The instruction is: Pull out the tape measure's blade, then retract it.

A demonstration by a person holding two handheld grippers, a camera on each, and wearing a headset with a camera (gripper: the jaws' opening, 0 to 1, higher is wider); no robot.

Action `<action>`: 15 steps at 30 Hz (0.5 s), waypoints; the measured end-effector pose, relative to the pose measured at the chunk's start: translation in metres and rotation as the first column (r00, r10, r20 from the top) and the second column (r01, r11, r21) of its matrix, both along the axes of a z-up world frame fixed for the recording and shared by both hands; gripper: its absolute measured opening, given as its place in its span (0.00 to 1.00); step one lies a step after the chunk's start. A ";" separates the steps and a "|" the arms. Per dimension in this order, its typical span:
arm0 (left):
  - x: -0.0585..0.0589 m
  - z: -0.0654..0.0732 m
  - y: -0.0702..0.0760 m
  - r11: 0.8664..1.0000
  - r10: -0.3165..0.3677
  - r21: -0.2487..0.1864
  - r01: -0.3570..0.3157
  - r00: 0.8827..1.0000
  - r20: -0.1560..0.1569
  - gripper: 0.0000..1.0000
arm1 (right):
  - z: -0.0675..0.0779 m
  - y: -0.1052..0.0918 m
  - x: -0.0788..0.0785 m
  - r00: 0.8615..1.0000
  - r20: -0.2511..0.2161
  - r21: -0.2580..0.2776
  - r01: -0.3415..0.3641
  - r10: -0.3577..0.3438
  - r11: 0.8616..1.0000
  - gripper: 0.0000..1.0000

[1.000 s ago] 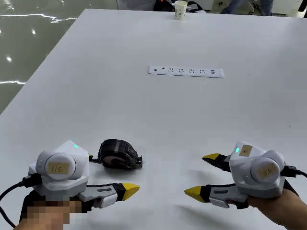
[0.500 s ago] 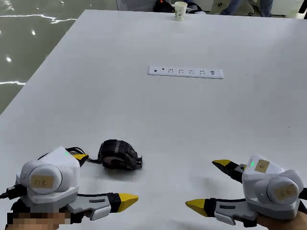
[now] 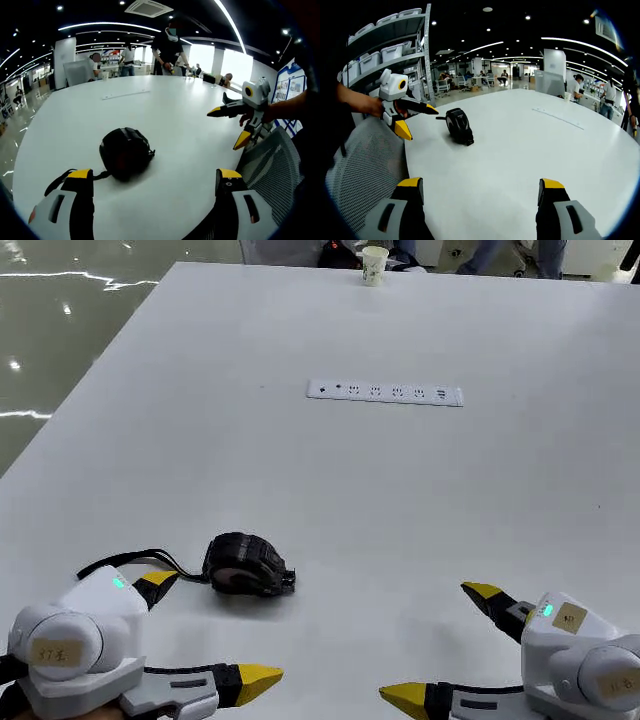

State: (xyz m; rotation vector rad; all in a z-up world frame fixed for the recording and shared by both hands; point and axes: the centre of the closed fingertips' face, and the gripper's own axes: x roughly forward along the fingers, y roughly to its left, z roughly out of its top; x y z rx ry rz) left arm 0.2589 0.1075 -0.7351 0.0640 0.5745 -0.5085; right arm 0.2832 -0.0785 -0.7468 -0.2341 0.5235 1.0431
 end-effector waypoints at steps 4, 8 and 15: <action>-0.001 0.001 0.000 1.000 -0.011 -0.005 0.011 1.000 0.007 0.99 | 0.003 -0.003 0.001 1.000 0.006 0.014 0.024 -0.024 1.000 0.98; -0.002 0.002 0.000 1.000 -0.011 -0.008 0.011 1.000 0.010 0.99 | 0.002 -0.006 -0.001 0.999 -0.001 0.017 0.035 -0.035 0.999 0.99; -0.003 0.005 0.001 1.000 -0.005 -0.018 0.006 1.000 0.021 0.99 | 0.002 -0.009 -0.003 0.998 -0.011 0.029 0.060 -0.060 0.998 0.99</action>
